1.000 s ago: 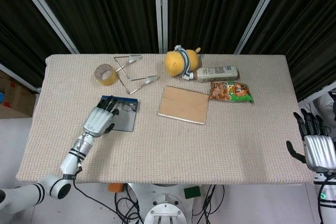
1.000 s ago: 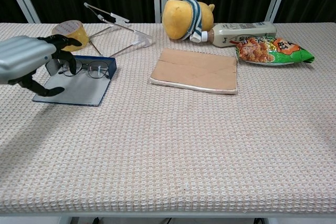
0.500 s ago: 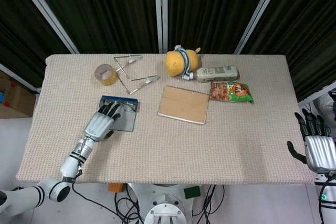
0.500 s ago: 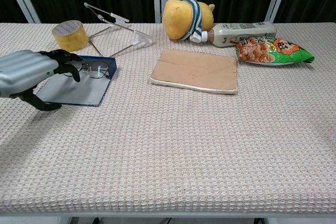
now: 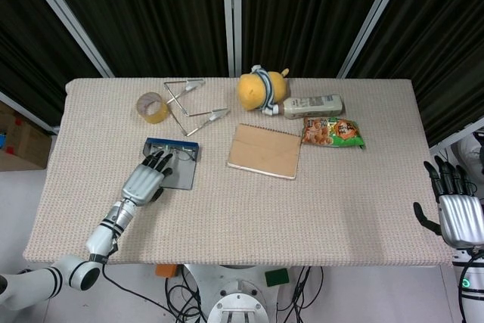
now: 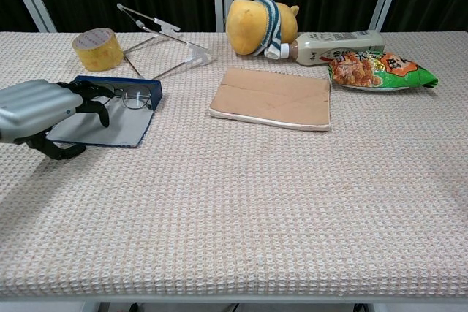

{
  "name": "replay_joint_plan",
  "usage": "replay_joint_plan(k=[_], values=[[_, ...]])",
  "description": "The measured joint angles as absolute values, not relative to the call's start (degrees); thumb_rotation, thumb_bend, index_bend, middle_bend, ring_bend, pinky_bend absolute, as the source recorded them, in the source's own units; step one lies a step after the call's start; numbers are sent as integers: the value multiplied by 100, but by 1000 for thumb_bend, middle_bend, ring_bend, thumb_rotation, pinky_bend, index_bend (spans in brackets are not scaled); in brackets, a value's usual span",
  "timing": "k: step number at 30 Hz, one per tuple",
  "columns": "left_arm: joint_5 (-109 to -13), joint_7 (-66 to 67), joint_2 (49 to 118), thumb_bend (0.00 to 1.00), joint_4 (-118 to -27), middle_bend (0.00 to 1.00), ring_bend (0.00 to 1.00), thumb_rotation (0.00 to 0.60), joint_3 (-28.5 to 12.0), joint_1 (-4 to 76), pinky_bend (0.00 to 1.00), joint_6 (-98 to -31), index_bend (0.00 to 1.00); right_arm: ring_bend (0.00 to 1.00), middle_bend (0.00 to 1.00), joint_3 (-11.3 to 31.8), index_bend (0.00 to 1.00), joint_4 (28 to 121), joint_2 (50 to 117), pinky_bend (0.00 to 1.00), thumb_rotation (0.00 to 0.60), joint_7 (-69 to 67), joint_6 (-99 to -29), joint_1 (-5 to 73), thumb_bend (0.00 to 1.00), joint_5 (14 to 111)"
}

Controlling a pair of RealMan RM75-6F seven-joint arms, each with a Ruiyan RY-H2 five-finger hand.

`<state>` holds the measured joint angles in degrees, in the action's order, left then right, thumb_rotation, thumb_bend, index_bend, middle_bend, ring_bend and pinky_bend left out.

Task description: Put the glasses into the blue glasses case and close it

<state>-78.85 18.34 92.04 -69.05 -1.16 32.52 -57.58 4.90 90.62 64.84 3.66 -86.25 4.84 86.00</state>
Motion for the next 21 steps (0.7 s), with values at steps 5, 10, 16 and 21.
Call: replay_joint_plan(k=[5,10,16,21], values=[[-7796,1806,9117,215,-7001,44,0,498,-132,3333,168,-5535,308,0,0,491,0,9052,6487,0,600,373,-8620,489,426,8609],[-7736,1789,9087,216,-6995,43,0,500,-183,3391,168,-5450,307,0,0,489,0,9039,6507,0,600,382,-8575,511,426,8599],[-7692,1770,9176,218,-6780,41,0,582,-244,3478,168,-5354,329,0,0,481,0,9017,6533,0,600,391,-8543,521,426,8581],[-7695,1667,9209,328,-6721,44,0,598,-286,3498,169,-5382,397,0,0,484,0,9011,6529,0,600,392,-8522,531,426,8570]])
